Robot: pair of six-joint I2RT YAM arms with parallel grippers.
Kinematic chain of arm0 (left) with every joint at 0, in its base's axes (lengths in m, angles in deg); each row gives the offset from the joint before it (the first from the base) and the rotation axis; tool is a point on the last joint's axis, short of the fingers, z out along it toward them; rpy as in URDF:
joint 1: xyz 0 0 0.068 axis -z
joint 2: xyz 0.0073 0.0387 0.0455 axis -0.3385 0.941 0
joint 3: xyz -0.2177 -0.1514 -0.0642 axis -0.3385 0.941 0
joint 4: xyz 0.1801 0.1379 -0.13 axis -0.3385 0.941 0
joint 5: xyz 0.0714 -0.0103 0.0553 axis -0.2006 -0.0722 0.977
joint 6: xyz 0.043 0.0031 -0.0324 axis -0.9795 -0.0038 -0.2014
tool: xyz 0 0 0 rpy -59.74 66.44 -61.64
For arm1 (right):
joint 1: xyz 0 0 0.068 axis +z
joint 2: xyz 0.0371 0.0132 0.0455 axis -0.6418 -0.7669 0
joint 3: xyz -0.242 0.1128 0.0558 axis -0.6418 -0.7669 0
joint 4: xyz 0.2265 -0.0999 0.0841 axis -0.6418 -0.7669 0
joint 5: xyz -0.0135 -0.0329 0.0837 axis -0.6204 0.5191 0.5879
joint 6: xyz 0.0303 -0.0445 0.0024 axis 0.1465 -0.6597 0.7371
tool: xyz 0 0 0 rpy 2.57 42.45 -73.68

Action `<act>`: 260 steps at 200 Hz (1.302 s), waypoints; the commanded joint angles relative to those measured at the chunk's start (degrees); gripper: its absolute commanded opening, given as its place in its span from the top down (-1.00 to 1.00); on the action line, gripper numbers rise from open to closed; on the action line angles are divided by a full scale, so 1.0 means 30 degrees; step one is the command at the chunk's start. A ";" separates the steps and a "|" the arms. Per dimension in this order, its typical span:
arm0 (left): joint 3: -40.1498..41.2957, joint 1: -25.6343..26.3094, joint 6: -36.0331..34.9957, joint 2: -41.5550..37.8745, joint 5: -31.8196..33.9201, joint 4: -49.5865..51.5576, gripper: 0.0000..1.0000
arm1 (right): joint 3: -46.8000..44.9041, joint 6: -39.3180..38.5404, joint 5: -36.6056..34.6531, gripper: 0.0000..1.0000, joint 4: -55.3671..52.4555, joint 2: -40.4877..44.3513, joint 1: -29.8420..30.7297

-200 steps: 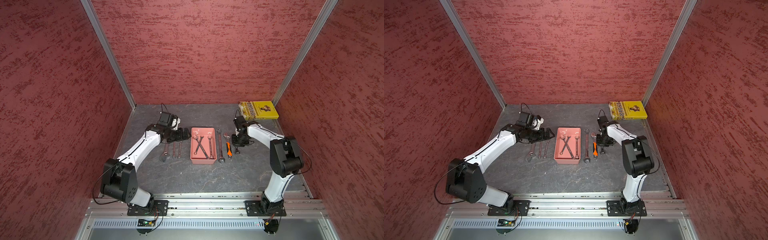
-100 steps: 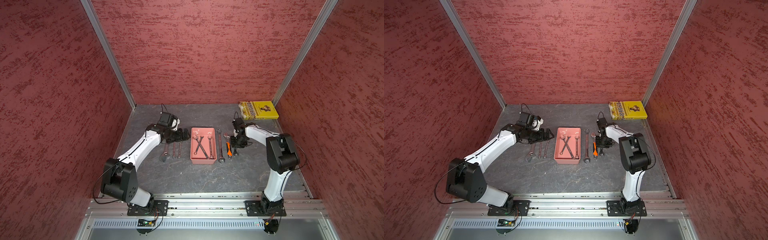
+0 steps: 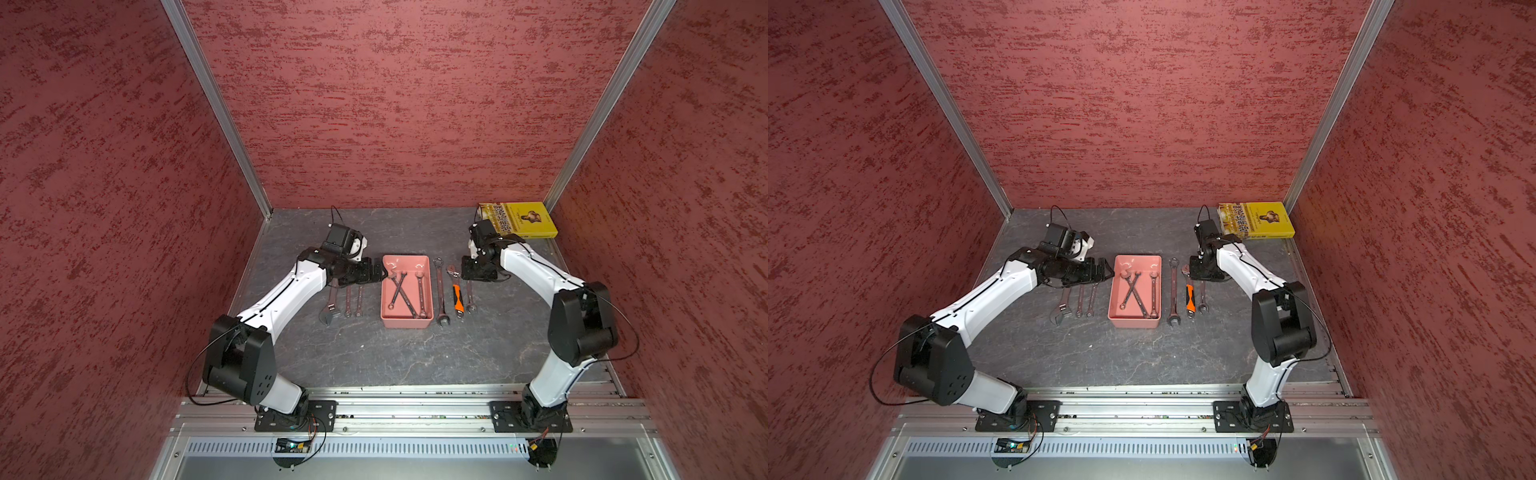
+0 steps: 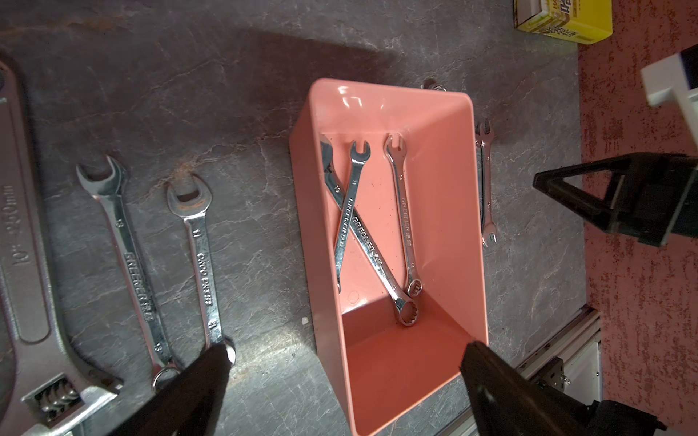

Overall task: Take out the wrench from the storage box
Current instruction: Place the wrench at the center of the board, then pick up the wrench from the storage box.

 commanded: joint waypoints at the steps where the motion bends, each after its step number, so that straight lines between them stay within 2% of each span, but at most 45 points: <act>1: -0.0749 0.0830 0.0124 0.0497 0.0603 -0.0159 -0.99 | 0.0389 0.0437 0.0980 0.04 -0.0573 0.0934 0.0469; 53: -0.2713 0.2831 0.0194 0.2658 0.1688 -0.0295 -0.95 | -0.0158 0.2740 0.3851 -0.22 0.1557 0.3094 0.1883; 96: -0.4915 0.4294 -0.0628 0.5650 0.3070 0.0271 -0.76 | -0.1710 0.4991 0.5704 -0.35 0.3965 0.4456 0.2191; 133: -0.5562 0.4662 -0.0771 0.7909 0.4275 0.0562 -0.29 | -0.2323 0.4851 0.5143 -0.43 0.3584 0.5051 0.2216; 177: -0.6212 0.4847 -0.1303 0.9303 0.6698 0.0956 -0.17 | -0.2239 0.4485 0.4582 -0.49 0.3082 0.5047 0.2200; 192: -0.6337 0.4792 -0.1439 0.9863 0.6745 0.0962 -0.13 | -0.2253 0.4384 0.4464 -0.51 0.3025 0.5059 0.2200; 225: -0.6742 0.4818 -0.1669 1.0621 0.6978 0.1101 0.10 | -0.2337 0.4295 0.4024 -0.56 0.2804 0.5051 0.2173; 260: -0.6491 0.4730 -0.1770 1.1161 0.7175 0.0860 0.17 | -0.2380 0.4253 0.3724 -0.60 0.2730 0.5051 0.2126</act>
